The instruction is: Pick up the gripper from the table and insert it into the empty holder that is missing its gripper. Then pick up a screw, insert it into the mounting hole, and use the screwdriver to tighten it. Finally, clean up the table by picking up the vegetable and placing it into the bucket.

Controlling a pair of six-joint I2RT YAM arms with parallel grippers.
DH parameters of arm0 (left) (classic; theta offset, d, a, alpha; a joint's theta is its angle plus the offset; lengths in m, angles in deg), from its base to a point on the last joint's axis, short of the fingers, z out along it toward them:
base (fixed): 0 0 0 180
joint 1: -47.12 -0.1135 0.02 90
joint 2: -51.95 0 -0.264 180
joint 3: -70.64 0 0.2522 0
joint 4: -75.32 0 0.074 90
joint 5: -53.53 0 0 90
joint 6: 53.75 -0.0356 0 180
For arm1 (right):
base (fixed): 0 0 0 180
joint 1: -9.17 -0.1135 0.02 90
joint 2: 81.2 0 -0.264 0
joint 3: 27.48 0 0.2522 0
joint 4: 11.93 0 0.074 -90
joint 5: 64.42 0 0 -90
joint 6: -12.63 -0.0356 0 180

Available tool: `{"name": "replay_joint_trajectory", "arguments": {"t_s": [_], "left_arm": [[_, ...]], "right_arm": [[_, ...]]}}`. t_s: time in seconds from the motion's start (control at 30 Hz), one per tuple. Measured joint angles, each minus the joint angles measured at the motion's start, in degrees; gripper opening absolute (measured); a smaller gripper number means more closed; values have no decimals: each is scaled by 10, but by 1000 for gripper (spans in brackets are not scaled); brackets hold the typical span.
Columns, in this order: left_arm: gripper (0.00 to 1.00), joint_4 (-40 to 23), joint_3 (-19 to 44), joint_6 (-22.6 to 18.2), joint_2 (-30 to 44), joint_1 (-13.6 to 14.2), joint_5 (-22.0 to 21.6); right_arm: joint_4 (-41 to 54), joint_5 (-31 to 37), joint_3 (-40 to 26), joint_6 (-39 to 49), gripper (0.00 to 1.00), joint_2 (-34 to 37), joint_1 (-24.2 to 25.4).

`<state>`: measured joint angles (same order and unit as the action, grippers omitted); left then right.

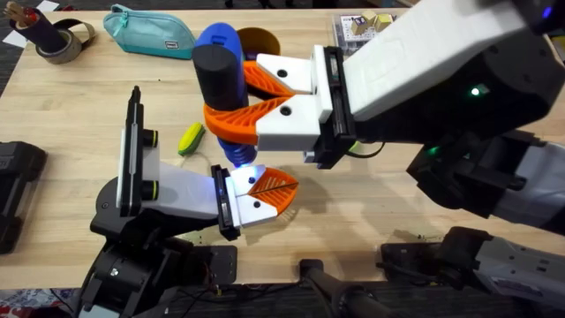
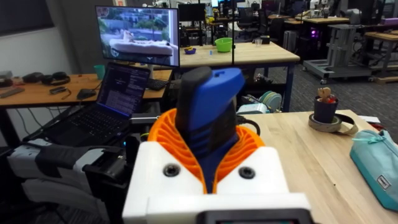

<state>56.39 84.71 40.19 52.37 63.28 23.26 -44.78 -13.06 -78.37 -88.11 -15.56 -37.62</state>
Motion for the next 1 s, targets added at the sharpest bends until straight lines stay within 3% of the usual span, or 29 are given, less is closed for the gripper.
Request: {"name": "replay_joint_trajectory", "arguments": {"t_s": [0.53,0.77,1.0], "left_arm": [[13,-2,0,1,-1,0,0],[13,-2,0,1,-1,0,0],[13,-2,0,1,-1,0,0]], "right_arm": [[-6,-16,-9,-38,38,4,20],[69,-73,-129,-80,38,3,63],[136,-100,-232,-93,39,3,71]]}}
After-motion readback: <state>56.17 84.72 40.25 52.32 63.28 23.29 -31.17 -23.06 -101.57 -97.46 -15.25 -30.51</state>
